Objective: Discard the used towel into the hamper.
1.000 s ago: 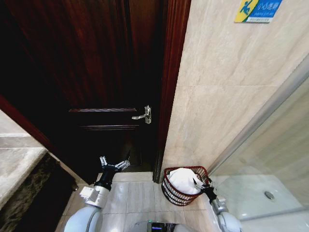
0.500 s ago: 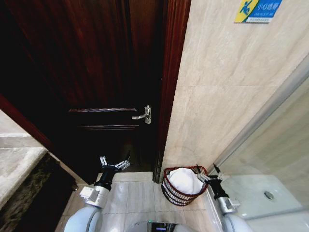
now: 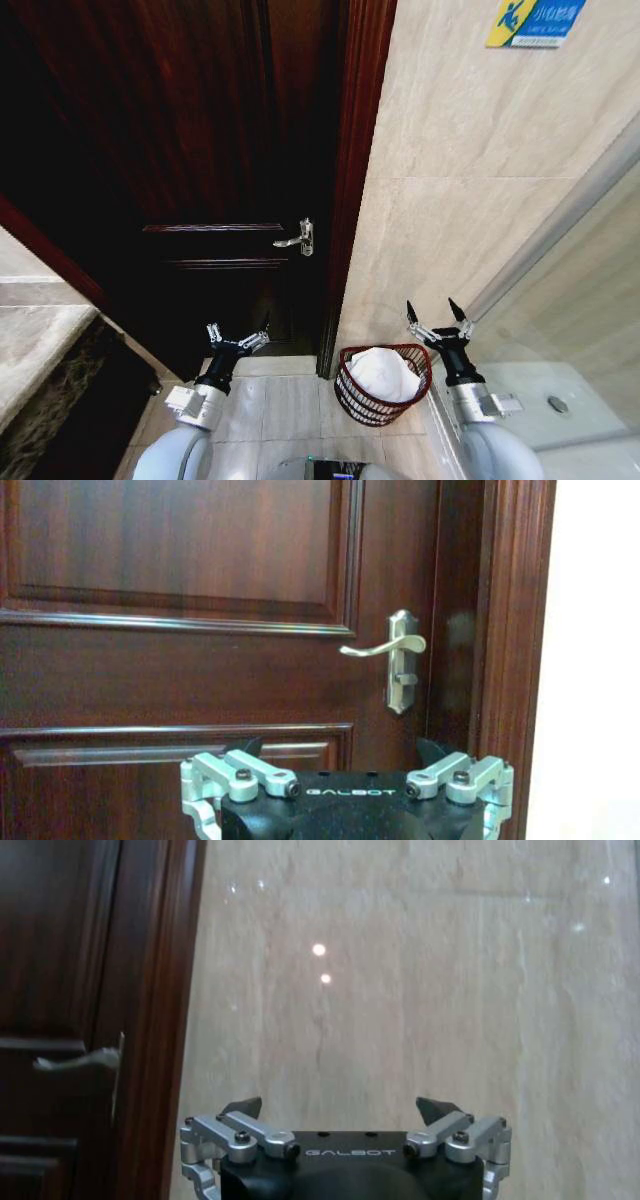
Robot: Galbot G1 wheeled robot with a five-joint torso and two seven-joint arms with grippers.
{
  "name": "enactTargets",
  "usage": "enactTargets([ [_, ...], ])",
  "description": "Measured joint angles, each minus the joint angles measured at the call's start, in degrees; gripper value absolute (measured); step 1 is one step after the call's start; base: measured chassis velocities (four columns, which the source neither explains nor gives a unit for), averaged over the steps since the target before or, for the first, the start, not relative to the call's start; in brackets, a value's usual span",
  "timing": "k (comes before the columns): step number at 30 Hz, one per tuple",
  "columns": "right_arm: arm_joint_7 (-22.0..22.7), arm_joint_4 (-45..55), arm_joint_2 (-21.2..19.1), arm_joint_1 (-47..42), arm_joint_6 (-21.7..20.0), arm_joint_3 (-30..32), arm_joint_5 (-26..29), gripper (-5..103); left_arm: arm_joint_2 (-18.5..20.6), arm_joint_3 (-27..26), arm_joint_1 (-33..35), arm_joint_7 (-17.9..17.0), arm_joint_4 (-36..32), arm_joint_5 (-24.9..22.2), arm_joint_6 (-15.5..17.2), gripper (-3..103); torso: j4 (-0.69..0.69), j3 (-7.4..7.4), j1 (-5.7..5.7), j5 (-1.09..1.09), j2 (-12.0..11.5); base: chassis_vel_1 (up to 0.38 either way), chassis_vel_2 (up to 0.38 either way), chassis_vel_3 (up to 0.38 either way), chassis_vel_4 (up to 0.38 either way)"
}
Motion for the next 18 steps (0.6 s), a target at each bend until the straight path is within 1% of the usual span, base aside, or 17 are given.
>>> enactTargets([
  [6,0.1,3.5,0.1,0.2,-1.5,-0.4,-0.1,100,0.0,0.0,0.0,0.0,0.0,0.0,0.0,100,0.00,0.00,0.00,0.00,0.0,0.000,0.000,0.000,0.000],
  [18,0.3,5.1,0.0,0.6,-2.4,-0.5,-0.1,100,0.0,0.0,0.0,0.0,0.0,0.0,0.0,100,0.00,0.00,0.00,0.00,0.0,0.000,0.000,0.000,0.000],
])
